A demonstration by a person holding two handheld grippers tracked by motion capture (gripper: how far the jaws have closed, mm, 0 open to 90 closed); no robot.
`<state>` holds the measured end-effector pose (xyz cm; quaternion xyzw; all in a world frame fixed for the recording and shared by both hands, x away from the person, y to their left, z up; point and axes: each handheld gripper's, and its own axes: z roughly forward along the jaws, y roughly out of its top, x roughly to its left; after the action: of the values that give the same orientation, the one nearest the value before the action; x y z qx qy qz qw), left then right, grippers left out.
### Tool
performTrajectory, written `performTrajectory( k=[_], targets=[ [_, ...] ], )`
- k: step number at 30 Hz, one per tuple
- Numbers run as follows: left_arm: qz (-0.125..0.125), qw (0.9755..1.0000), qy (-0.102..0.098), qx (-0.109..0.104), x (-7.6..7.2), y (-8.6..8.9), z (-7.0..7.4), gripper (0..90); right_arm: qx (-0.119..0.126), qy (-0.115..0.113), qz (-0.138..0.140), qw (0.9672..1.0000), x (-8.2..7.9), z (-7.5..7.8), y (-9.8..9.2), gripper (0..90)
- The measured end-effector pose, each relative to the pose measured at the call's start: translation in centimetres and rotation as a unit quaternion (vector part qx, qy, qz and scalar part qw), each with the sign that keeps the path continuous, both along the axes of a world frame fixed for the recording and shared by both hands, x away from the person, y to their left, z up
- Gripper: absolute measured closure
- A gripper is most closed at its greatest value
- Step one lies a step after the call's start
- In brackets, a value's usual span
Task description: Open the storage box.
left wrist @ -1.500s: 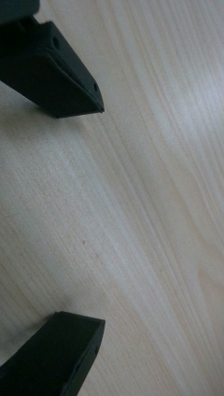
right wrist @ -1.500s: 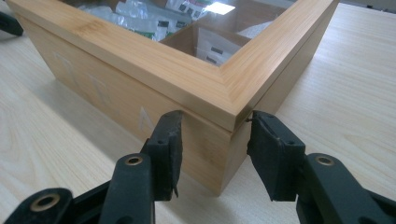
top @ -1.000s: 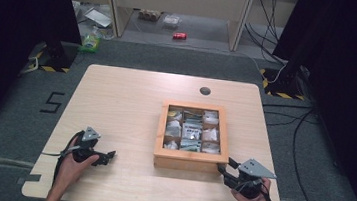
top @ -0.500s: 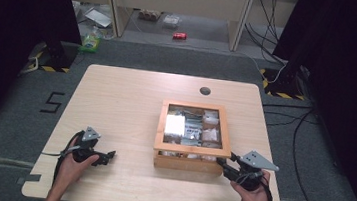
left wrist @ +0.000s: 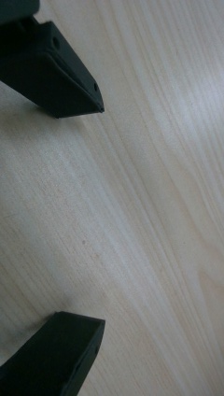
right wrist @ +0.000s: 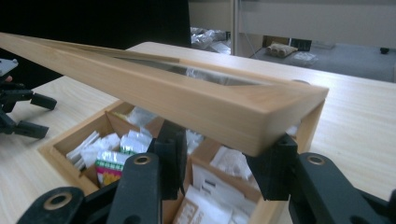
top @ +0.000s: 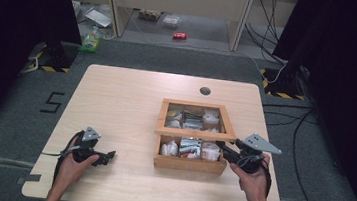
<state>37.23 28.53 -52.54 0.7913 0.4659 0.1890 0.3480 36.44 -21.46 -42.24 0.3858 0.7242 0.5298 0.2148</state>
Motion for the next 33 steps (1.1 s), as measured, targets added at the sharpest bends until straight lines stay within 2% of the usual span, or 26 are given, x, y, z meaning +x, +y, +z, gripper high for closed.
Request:
performTrajectory(
  k=[7,12,21,29,33],
  targets=[
    [-0.001,1.0,0.001,0.001,0.0,0.0,0.0,0.0,-0.003,-0.01,0.001,0.9999,1.4,1.6,0.4,61.7],
    [-0.001,1.0,0.0,0.001,0.0,0.0,0.0,0.0,0.004,-0.003,-0.005,1.0,2.3,1.9,0.3,61.8],
    [-0.001,1.0,0.001,0.001,0.0,0.0,0.0,0.0,0.015,-0.018,-0.018,0.9996,4.3,2.9,0.4,61.1],
    [-0.001,1.0,0.001,0.001,0.0,0.0,0.0,0.0,0.002,-0.031,-0.033,0.999,6.0,4.3,0.9,60.5],
    [0.0,1.0,0.0,0.001,0.0,0.0,0.0,0.0,0.0,-0.03,-0.043,0.9986,6.8,4.7,1.0,59.8]
  ],
)
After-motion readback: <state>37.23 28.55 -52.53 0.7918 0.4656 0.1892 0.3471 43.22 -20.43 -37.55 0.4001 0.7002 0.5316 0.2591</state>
